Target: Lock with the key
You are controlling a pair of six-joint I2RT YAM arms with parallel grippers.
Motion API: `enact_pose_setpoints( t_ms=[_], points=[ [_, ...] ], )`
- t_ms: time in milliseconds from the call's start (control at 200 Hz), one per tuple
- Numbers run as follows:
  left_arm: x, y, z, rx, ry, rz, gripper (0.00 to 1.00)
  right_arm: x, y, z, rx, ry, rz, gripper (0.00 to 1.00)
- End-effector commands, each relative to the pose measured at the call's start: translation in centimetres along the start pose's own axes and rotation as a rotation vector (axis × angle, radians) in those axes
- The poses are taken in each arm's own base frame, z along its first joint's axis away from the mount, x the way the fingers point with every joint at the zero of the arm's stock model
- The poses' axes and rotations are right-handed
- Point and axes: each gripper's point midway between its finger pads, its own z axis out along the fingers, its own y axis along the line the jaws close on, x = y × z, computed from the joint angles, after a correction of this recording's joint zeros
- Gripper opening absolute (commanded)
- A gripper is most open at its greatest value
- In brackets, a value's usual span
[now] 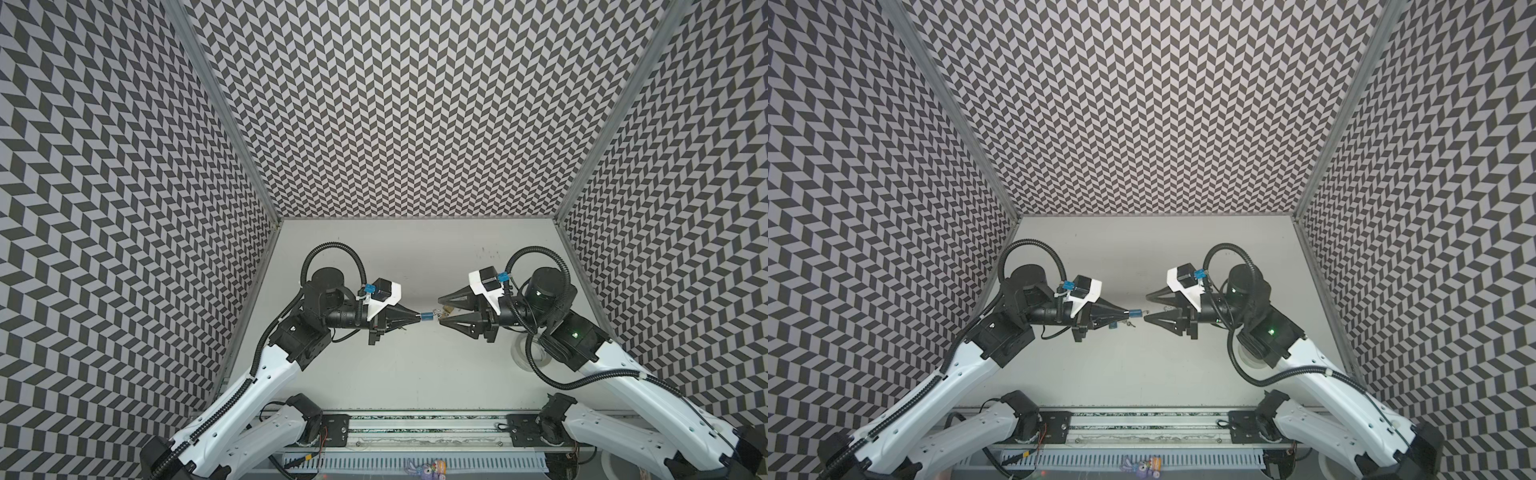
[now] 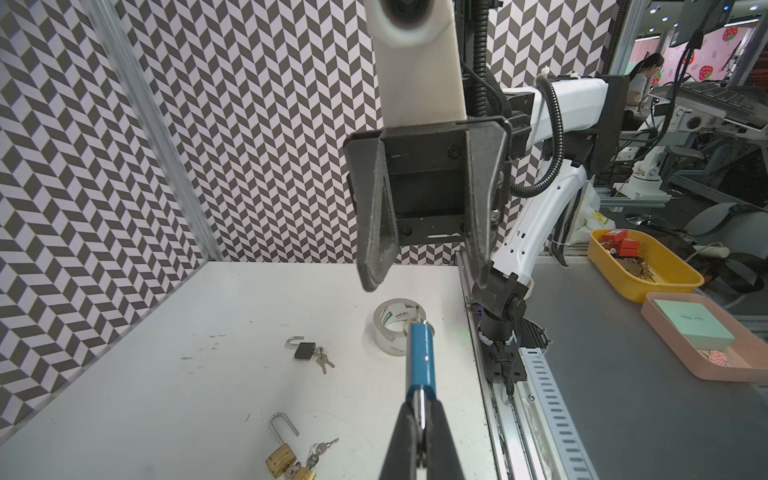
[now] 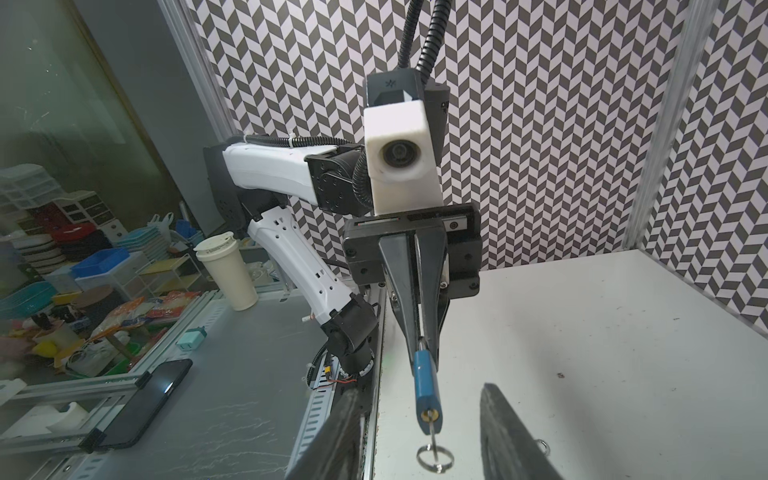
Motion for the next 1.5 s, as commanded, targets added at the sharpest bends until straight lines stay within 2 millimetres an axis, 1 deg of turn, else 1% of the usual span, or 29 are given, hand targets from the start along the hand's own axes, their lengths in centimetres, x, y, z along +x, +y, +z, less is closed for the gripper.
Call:
enact_pose_setpoints(
  t_ms=[0, 110, 205, 386, 641, 866, 951, 1071, 1122, 1157, 1222, 1272, 1362, 1437, 1492],
  points=[
    [-1.7, -0.1, 0.0, -0.004, -0.021, 0.058, 0.00, 0.6, -0.2, 0.0, 0.003, 0.016, -0.014, 0.44],
    [-1.8, -0.2, 0.1, 0.000, -0.023, 0.058, 0.00, 1.2, -0.6, 0.1, 0.022, 0.041, -0.004, 0.41],
    [-1.9, -0.2, 0.2, 0.003, -0.022, 0.059, 0.00, 1.5, -0.7, 0.2, 0.022, 0.047, -0.004, 0.33],
    [-1.9, -0.2, 0.3, 0.000, -0.020, 0.061, 0.00, 1.2, -0.4, 0.1, 0.014, 0.038, -0.014, 0.21],
    [-1.9, 0.2, 0.4, -0.021, -0.018, 0.058, 0.00, 1.2, -0.3, -0.1, 0.015, 0.041, -0.023, 0.00],
    [-2.5, 0.6, -0.2, -0.050, -0.022, 0.073, 0.00, 0.9, -0.2, -0.6, 0.035, 0.038, -0.048, 0.00],
    [-2.5, 1.0, -0.8, -0.071, -0.017, 0.079, 0.00, 0.2, -0.2, -1.4, 0.063, 0.016, -0.069, 0.00],
    [-1.9, 1.5, -1.6, -0.102, 0.005, 0.069, 0.00, -0.7, -0.4, -2.8, 0.117, -0.025, -0.084, 0.00],
    [-1.3, 1.7, -1.7, -0.116, 0.016, 0.055, 0.00, -0.8, -1.1, -3.2, 0.166, -0.042, -0.080, 0.00],
    [-0.9, 2.0, -1.8, -0.129, 0.026, 0.043, 0.00, -0.5, -1.9, -3.4, 0.218, -0.057, -0.060, 0.00],
    [0.0, 2.4, -1.7, -0.149, 0.046, 0.017, 0.00, 0.5, -3.5, -3.7, 0.303, -0.060, -0.025, 0.00],
    [0.8, 3.0, -1.7, -0.179, 0.064, -0.017, 0.00, 1.7, -5.4, -4.2, 0.408, -0.065, 0.032, 0.00],
    [2.6, 5.1, -1.6, -0.276, 0.100, -0.140, 0.00, 4.0, -8.3, -5.3, 0.566, -0.085, 0.131, 0.00],
    [4.8, 7.4, -1.6, -0.373, 0.155, -0.288, 0.00, 5.6, -9.9, -6.2, 0.659, -0.128, 0.208, 0.00],
    [6.6, 8.2, -1.2, -0.393, 0.202, -0.363, 0.00, 6.7, -10.9, -6.9, 0.724, -0.166, 0.259, 0.00]
  ],
)
